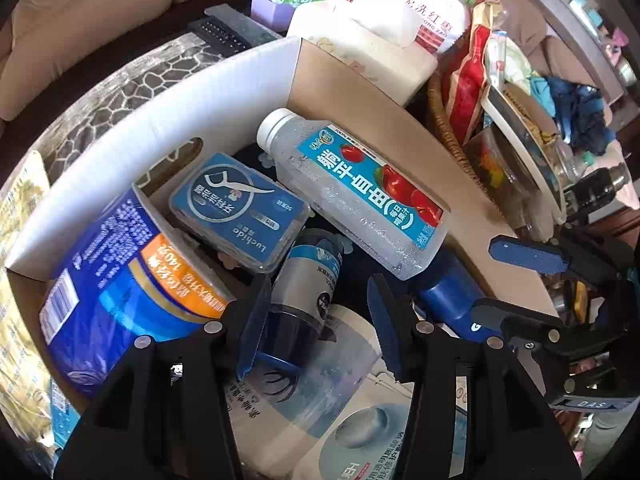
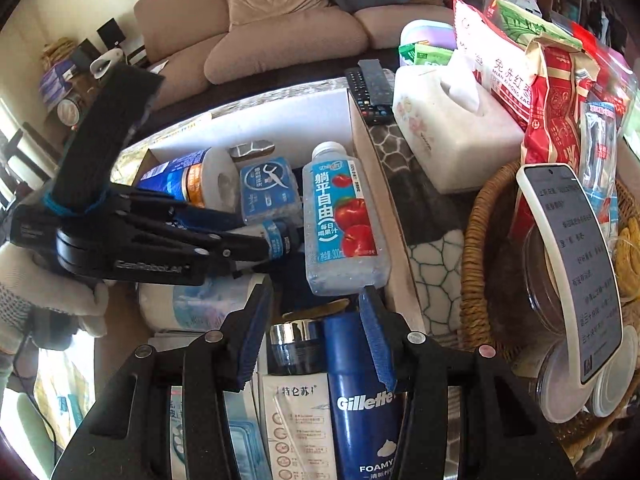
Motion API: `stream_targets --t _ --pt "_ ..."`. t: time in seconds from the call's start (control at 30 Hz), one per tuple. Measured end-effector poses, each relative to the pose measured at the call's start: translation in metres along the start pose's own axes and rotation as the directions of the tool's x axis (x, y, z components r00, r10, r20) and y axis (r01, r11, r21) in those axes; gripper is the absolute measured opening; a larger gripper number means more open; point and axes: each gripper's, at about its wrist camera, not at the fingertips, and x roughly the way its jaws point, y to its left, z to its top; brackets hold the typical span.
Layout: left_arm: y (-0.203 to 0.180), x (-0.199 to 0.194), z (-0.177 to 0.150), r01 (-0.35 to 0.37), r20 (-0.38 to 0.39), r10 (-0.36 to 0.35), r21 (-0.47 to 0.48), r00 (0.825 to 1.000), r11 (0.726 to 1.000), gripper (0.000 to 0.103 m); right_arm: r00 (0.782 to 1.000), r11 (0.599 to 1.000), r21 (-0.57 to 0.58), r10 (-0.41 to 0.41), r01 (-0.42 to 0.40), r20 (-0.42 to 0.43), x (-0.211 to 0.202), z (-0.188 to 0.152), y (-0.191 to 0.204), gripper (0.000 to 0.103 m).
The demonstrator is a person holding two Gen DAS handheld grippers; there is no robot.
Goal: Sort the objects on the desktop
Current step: 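Open the right gripper over the box while the left gripper lowers the spray bottle inside, then open the left gripper and withdraw both grippers from the box over the table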
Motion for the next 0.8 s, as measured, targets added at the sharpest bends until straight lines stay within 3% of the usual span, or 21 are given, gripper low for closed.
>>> stream_targets --t 0.13,0.3,0.57,0.67,0.73,0.8 --pt "-0.003 -0.013 -0.008 -0.033 0.001 0.033 0.047 0.999 0.998 0.045 1.000 1.000 -0.003 0.005 -0.005 -0.004 0.002 -0.001 0.006 0.048" --pt "0.000 -0.038 -0.024 -0.012 0.045 0.009 0.048 0.999 0.999 0.045 1.000 1.000 -0.020 0.005 -0.005 -0.021 0.004 -0.002 0.016 0.048" --pt "-0.005 -0.092 -0.083 -0.003 0.165 -0.001 0.021 0.986 1.000 0.054 0.998 0.999 -0.027 -0.047 0.046 -0.040 0.009 -0.008 0.035 0.057" --pt "-0.007 -0.104 -0.102 0.005 0.202 -0.002 -0.012 0.979 1.000 0.076 0.997 0.998 -0.027 -0.062 0.060 -0.051 0.010 -0.013 0.043 0.063" --pt "-0.008 -0.108 -0.113 0.023 0.223 -0.015 -0.034 0.975 0.999 0.095 0.994 0.995 -0.042 -0.097 0.095 -0.046 0.010 -0.016 0.048 0.078" --pt "-0.008 -0.109 -0.120 0.020 0.224 -0.008 -0.050 0.975 0.999 0.097 0.991 0.990 -0.057 -0.131 0.129 -0.032 0.006 -0.020 0.054 0.090"
